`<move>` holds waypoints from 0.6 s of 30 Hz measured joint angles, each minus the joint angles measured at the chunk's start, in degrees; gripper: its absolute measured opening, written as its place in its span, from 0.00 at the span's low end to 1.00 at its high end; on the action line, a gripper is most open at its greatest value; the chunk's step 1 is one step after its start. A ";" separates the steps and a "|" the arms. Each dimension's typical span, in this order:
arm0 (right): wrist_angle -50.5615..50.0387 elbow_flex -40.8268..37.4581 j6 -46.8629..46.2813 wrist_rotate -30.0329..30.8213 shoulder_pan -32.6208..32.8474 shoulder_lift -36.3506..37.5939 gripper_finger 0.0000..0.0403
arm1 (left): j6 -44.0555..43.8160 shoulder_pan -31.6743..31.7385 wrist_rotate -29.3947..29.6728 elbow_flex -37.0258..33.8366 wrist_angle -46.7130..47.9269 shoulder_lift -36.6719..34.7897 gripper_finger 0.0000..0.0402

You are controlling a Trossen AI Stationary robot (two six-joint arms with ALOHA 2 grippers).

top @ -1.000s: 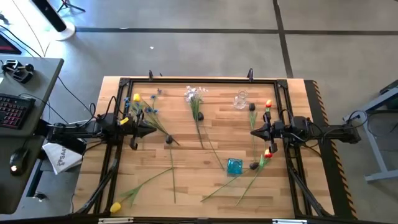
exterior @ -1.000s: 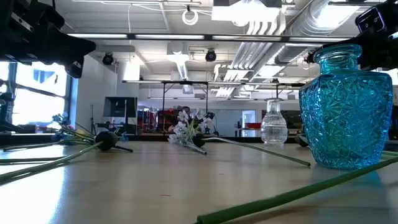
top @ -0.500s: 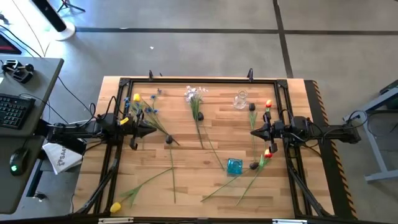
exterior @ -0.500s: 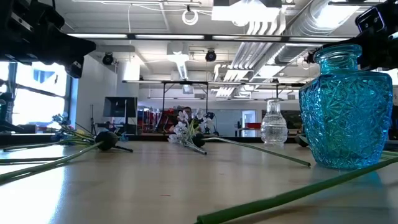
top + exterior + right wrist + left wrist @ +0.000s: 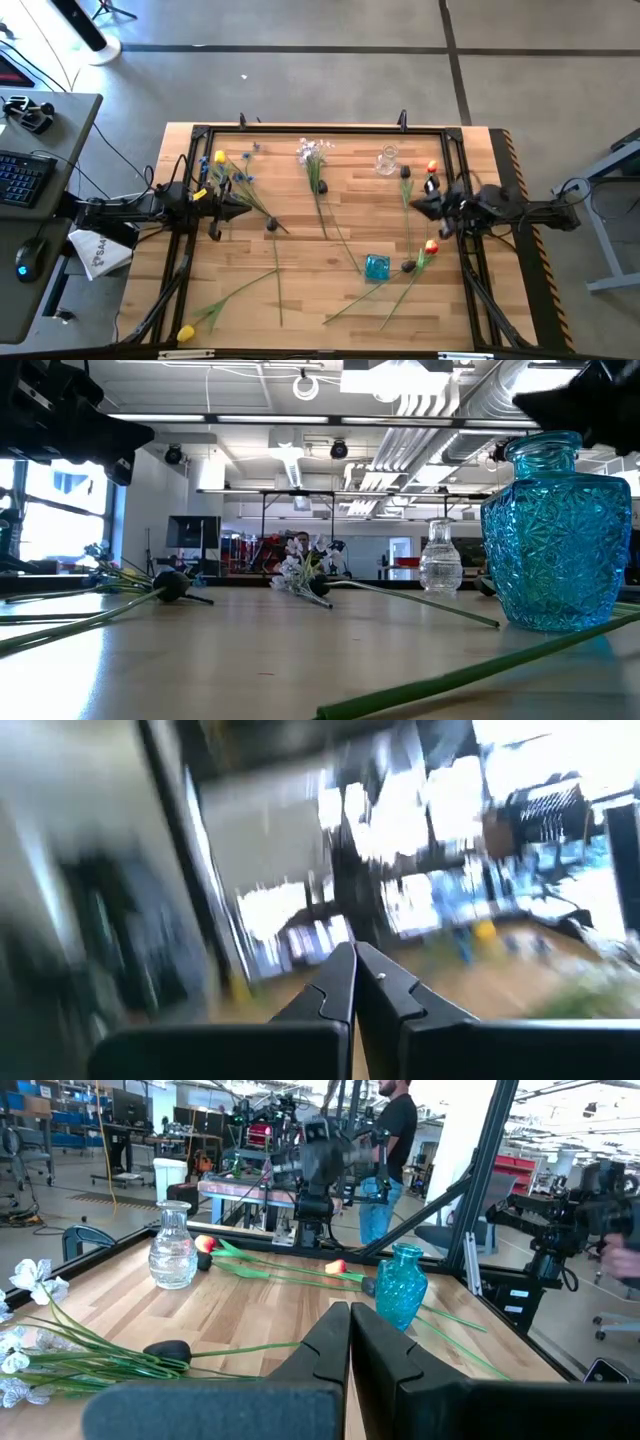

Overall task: Sort flowers into vase by color
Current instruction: Put the black tulip into the transparent flower vase

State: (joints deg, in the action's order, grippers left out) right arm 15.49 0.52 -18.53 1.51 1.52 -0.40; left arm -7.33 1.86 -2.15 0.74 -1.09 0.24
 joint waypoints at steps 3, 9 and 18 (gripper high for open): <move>9.11 0.00 -3.03 0.92 0.14 -0.21 0.00 | 0.02 0.01 0.01 -0.01 0.01 0.01 0.00; 27.51 -0.01 4.68 -12.03 3.77 -3.88 0.00 | 0.00 0.01 -0.01 -0.01 -0.01 0.01 0.00; 33.43 1.04 17.32 -4.05 13.07 -16.71 0.00 | 0.01 0.01 0.00 -0.01 -0.01 0.01 0.00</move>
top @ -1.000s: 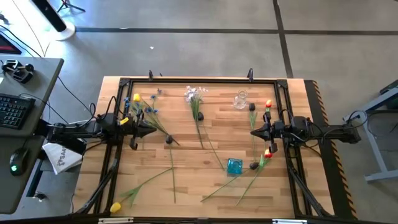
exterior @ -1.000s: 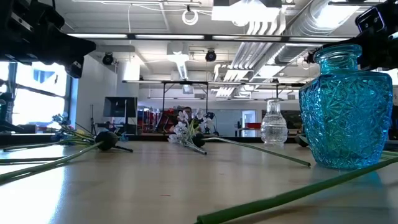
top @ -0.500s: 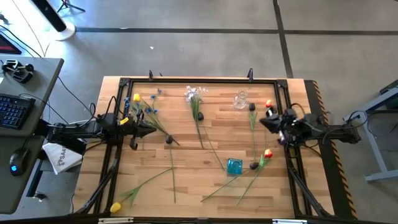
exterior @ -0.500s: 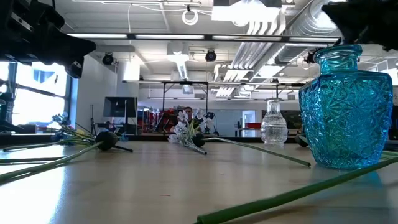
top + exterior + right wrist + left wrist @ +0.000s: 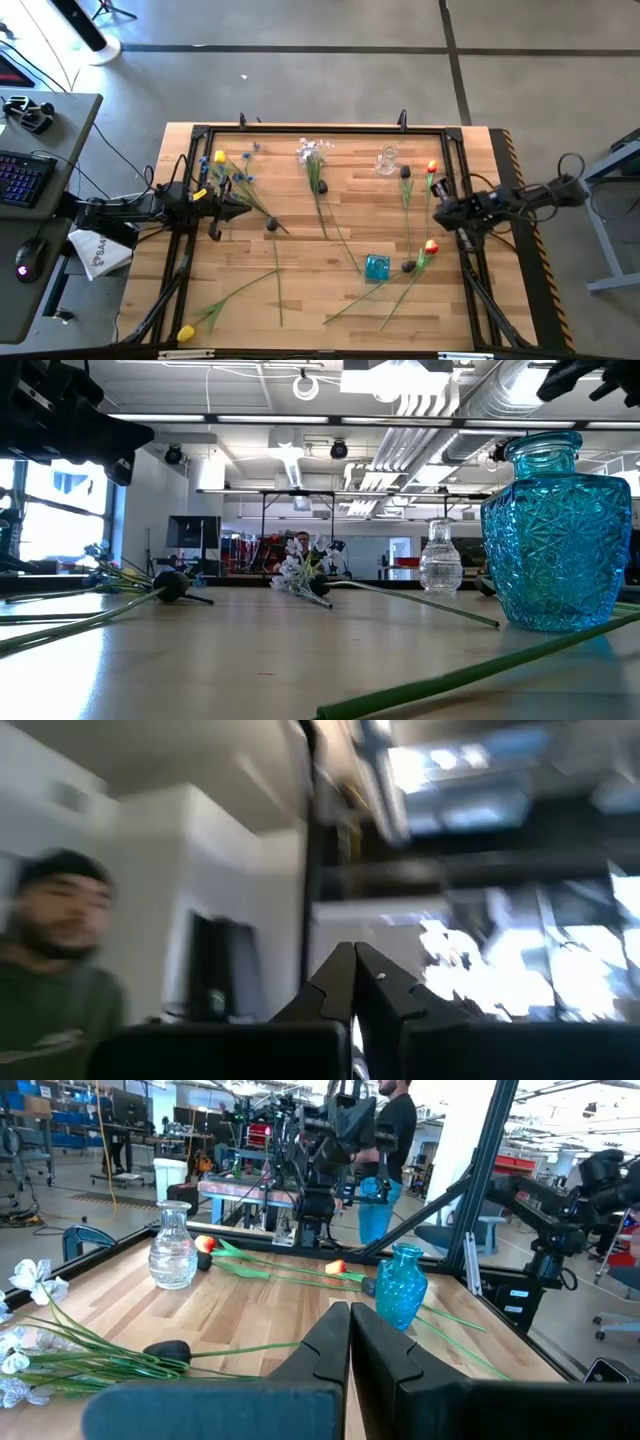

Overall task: Sort flowers into vase by color
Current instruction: Put the black tulip into the transparent flower vase

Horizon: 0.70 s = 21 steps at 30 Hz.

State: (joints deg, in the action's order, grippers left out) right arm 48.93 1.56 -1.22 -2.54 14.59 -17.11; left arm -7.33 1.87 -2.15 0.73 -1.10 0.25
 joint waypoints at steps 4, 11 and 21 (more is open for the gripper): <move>-3.78 4.42 -4.45 16.70 2.02 -7.83 0.00 | -0.01 -0.02 0.00 0.00 0.02 -0.02 0.00; -37.60 18.04 -14.69 28.62 2.33 -15.08 0.00 | 0.01 -0.01 0.00 0.00 0.02 0.00 0.00; -51.32 27.60 -26.72 26.51 1.89 -21.22 0.00 | -0.01 -0.02 0.00 0.00 0.00 0.00 0.00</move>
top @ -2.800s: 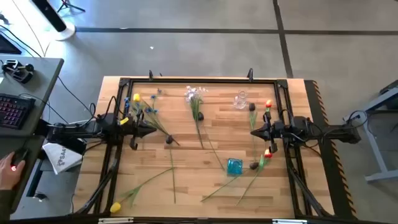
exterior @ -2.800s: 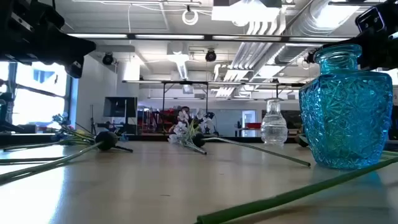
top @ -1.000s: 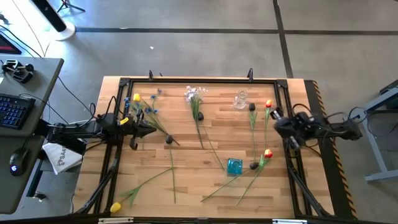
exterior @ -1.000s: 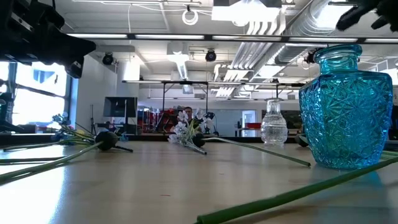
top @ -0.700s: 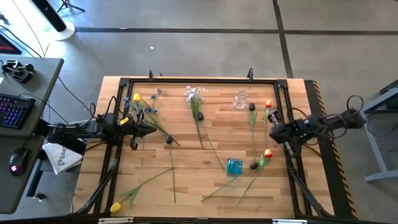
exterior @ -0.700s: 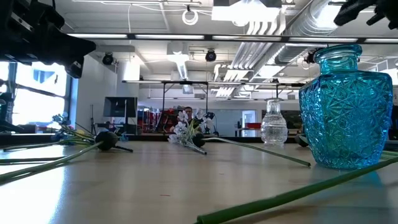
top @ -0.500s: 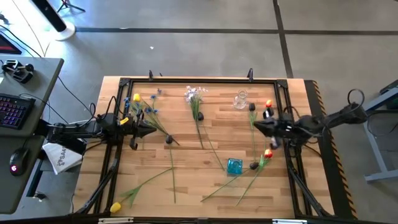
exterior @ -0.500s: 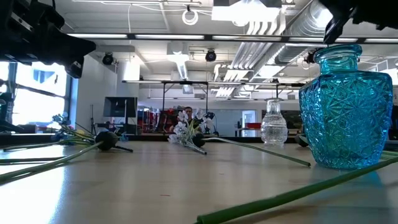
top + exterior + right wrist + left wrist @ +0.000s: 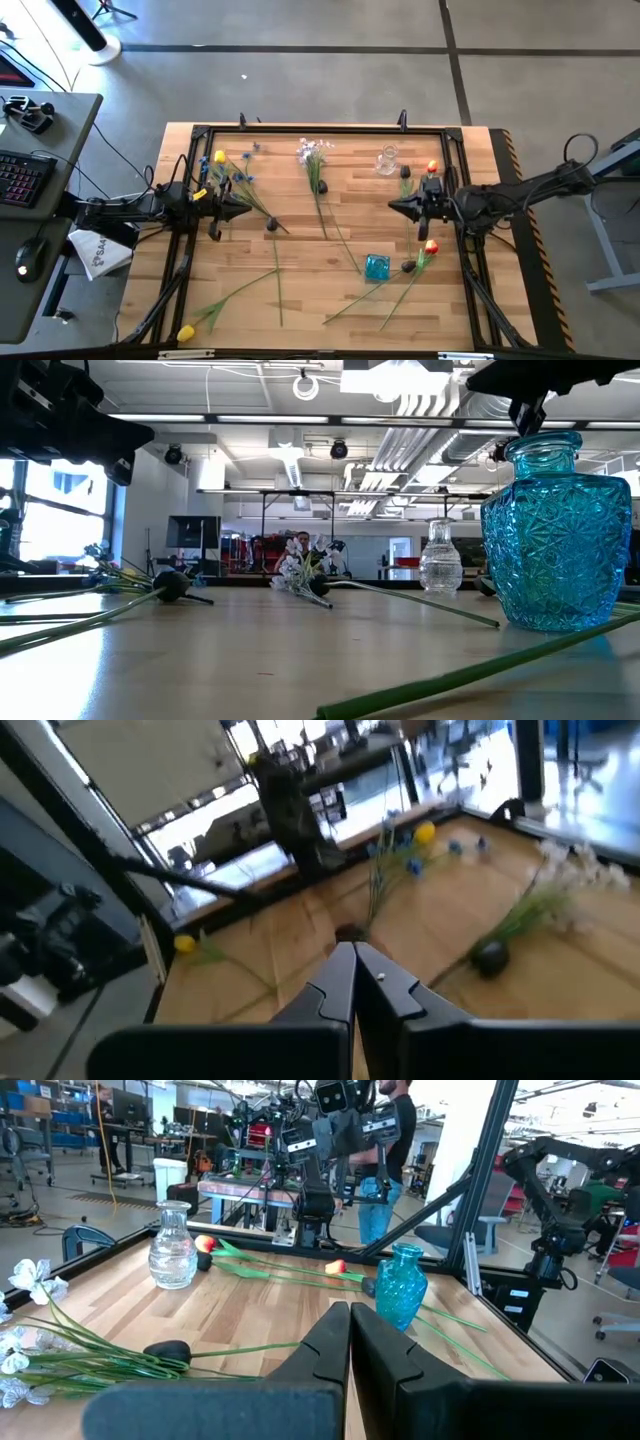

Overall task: Sort flowers into vase by color
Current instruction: Put the black tulip into the transparent flower vase

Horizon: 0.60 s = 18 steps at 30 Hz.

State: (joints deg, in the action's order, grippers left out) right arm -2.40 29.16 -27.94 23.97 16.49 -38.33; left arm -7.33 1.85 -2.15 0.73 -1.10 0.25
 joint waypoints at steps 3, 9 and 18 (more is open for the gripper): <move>-15.64 5.28 -8.91 2.67 -1.73 -1.68 0.00 | 0.00 0.02 0.00 0.00 0.00 -0.02 0.00; -41.84 9.53 -25.35 2.94 -6.61 -8.99 0.02 | 0.01 0.00 0.01 0.00 0.00 -0.01 0.00; -48.52 8.16 -35.57 -3.31 -15.53 -21.62 0.33 | 0.00 0.01 0.01 0.00 0.00 -0.01 0.00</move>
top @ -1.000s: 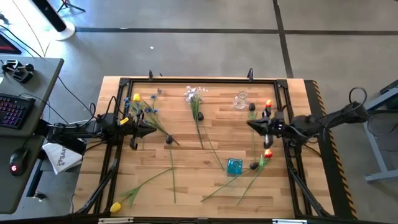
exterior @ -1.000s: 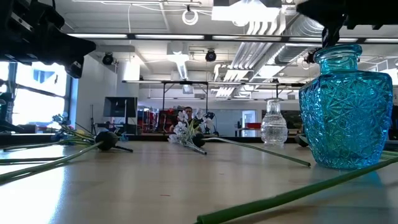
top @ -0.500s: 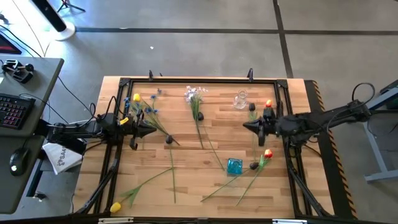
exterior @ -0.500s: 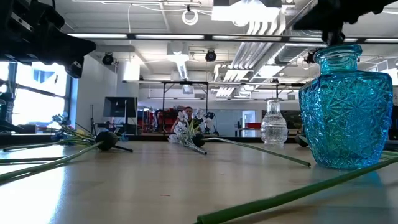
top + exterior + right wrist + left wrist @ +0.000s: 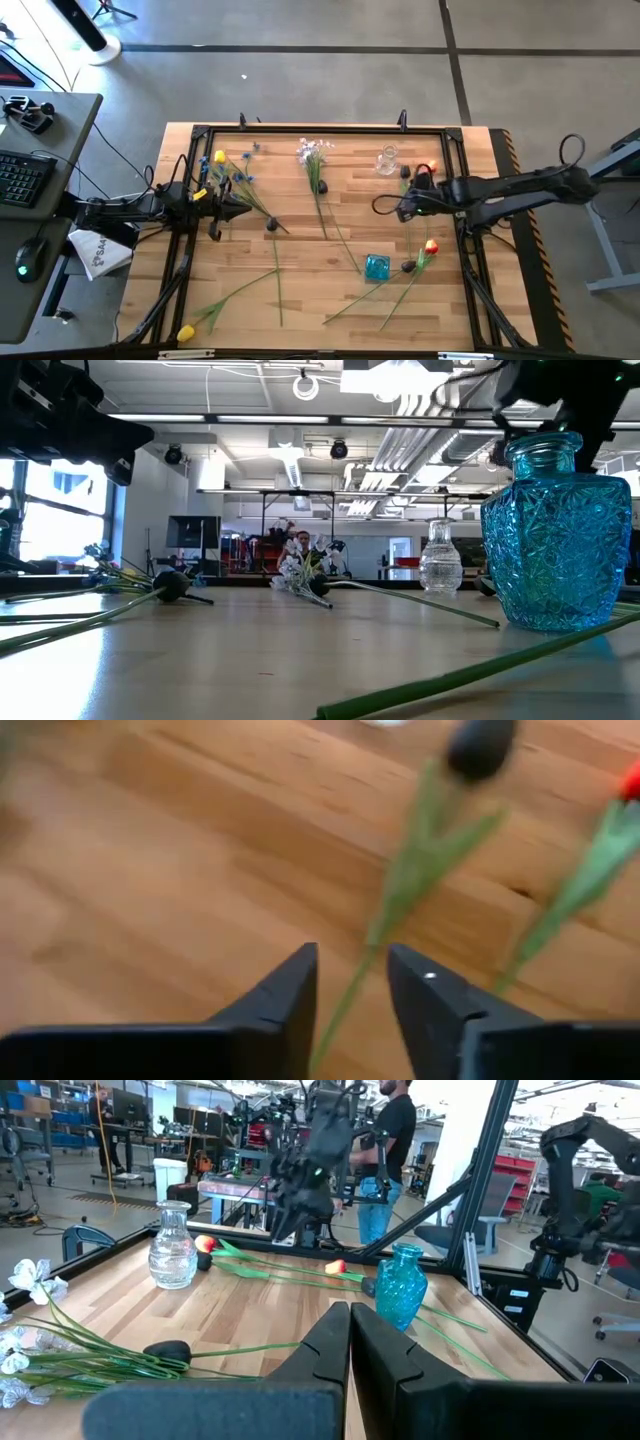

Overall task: Sort flowers into vase by color
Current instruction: Put the black tulip into the transparent flower vase

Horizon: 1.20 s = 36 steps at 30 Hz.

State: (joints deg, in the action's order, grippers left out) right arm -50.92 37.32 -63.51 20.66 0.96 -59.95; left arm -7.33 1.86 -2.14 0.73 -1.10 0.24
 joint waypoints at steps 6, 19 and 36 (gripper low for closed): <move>1.69 0.00 -0.47 -3.76 -4.79 -8.83 0.48 | 0.00 0.01 0.00 0.00 0.00 0.01 0.00; 9.64 0.02 5.49 -7.18 -9.68 -23.16 0.35 | 0.01 0.01 0.01 0.00 0.00 0.00 0.00; 11.62 0.15 8.50 -8.49 -9.72 -24.39 0.03 | 0.00 0.00 0.01 0.00 0.00 0.01 0.00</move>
State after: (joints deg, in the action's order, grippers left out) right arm -39.30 37.47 -55.01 12.17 -8.76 -84.35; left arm -7.33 1.86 -2.13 0.73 -1.10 0.24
